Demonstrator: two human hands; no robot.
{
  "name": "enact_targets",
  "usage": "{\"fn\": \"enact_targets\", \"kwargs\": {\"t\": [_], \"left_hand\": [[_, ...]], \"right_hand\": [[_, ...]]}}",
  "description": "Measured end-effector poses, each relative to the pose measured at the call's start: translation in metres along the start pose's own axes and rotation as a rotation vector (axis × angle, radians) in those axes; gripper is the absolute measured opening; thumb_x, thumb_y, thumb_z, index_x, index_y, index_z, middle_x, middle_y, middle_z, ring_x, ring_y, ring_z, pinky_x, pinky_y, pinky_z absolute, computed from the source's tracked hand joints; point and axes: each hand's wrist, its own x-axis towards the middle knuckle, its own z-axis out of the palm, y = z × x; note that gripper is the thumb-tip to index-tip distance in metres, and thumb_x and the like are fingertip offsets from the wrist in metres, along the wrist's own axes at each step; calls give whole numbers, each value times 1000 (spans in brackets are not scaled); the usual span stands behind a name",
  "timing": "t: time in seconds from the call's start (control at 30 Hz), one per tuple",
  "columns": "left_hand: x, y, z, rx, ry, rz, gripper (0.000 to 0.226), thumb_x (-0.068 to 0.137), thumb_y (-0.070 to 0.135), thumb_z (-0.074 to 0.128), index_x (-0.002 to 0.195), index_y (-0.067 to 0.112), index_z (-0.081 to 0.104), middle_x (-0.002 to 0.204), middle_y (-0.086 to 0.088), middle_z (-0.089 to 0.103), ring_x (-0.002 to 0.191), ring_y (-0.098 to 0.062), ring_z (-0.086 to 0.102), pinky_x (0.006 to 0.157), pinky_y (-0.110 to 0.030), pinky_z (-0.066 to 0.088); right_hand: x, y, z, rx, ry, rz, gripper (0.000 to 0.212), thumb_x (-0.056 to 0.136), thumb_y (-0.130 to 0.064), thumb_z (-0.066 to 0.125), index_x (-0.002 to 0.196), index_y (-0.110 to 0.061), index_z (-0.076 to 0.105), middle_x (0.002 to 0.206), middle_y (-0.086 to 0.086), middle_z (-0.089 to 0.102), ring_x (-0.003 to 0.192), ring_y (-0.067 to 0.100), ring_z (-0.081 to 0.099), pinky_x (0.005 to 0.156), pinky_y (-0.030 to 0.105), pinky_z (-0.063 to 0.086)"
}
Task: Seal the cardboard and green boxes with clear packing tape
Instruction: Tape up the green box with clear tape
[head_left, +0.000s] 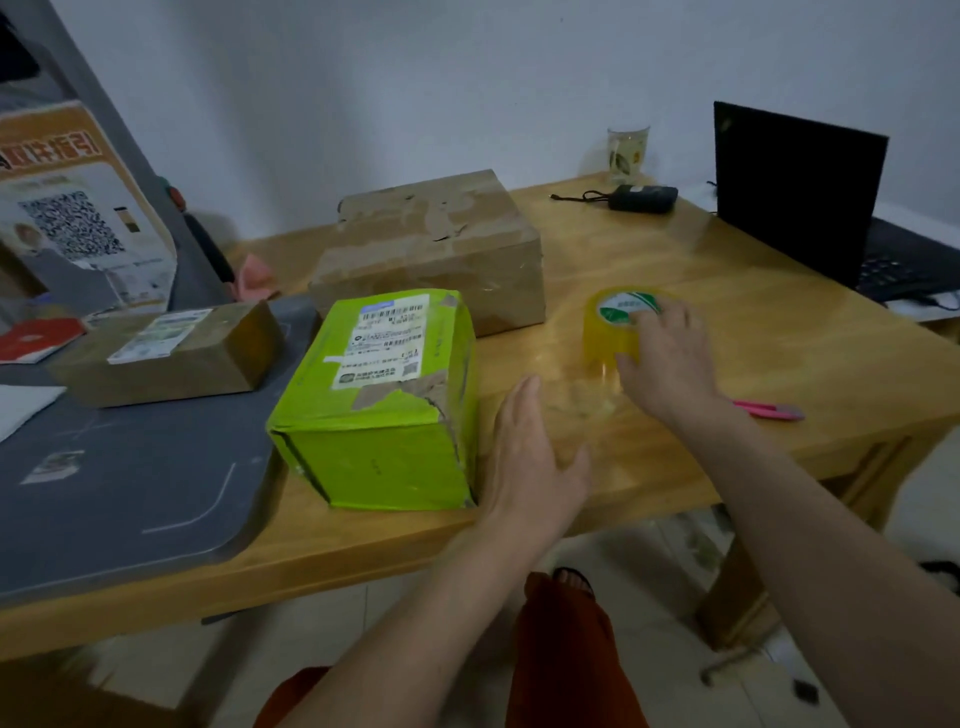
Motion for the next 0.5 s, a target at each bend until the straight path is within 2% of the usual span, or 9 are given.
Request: {"fn": "enact_targets", "kwargs": {"t": [0.07, 0.13, 0.23, 0.27, 0.3, 0.37, 0.43, 0.5], "left_hand": [[8, 0, 2, -16, -18, -59, 81, 92, 27, 64, 155, 16, 14, 160, 1, 18, 146, -9, 16, 107, -9, 6], [16, 0, 4, -31, -36, -116, 81, 92, 28, 63, 155, 18, 13, 160, 2, 17, 146, -9, 16, 105, -9, 8], [23, 0, 7, -48, -57, -156, 81, 93, 27, 63, 155, 18, 12, 161, 2, 14, 147, -10, 13, 106, -10, 9], [25, 0, 8, -50, -66, -167, 81, 93, 27, 62, 155, 18, 11, 162, 2, 12, 148, -10, 12, 108, -12, 9], [26, 0, 10, -51, -75, -178, 80, 94, 28, 62, 155, 18, 11, 162, 2, 11, 148, -10, 11, 110, -14, 10], [28, 0, 12, -46, -88, -196, 81, 94, 28, 61, 156, 19, 10, 163, 2, 10, 149, -11, 10, 114, -19, 12], [29, 2, 13, -43, -89, -205, 81, 94, 28, 62, 156, 19, 10, 163, 2, 10, 149, -11, 9, 115, -21, 12], [31, 3, 13, -45, -74, -202, 81, 93, 27, 63, 155, 18, 12, 162, 2, 12, 148, -11, 10, 115, -19, 11]], "right_hand": [[7, -2, 1, -56, -72, 17, 46, 93, -23, 58, 135, -9, 43, 160, 12, 13, 147, 33, 6, 118, 44, 13], [11, -4, 2, -60, -59, -12, 50, 91, -13, 58, 137, -13, 39, 161, 10, 7, 148, 32, 0, 119, 48, 10], [16, -7, 3, -35, -27, -176, 73, 82, 6, 56, 144, -26, 34, 161, 8, -1, 148, 31, -9, 120, 49, 5], [19, -9, 3, -54, -49, -222, 73, 82, 7, 56, 143, -28, 36, 161, 7, -4, 148, 30, -12, 120, 49, 3], [22, -10, 4, -77, -73, -253, 67, 83, 6, 57, 139, -28, 42, 162, 7, -4, 148, 30, -13, 120, 50, 2], [29, -9, 6, -106, -110, -266, 41, 88, -2, 61, 122, -24, 58, 162, 7, 2, 148, 31, -9, 118, 51, 6], [34, -6, 6, -68, -133, -250, 16, 91, -8, 63, 102, -19, 67, 160, 8, 15, 148, 31, 2, 116, 49, 13], [37, 1, 8, 17, -131, -265, 9, 92, -11, 63, 94, -15, 71, 155, 9, 31, 145, 29, 19, 113, 44, 21]]}}
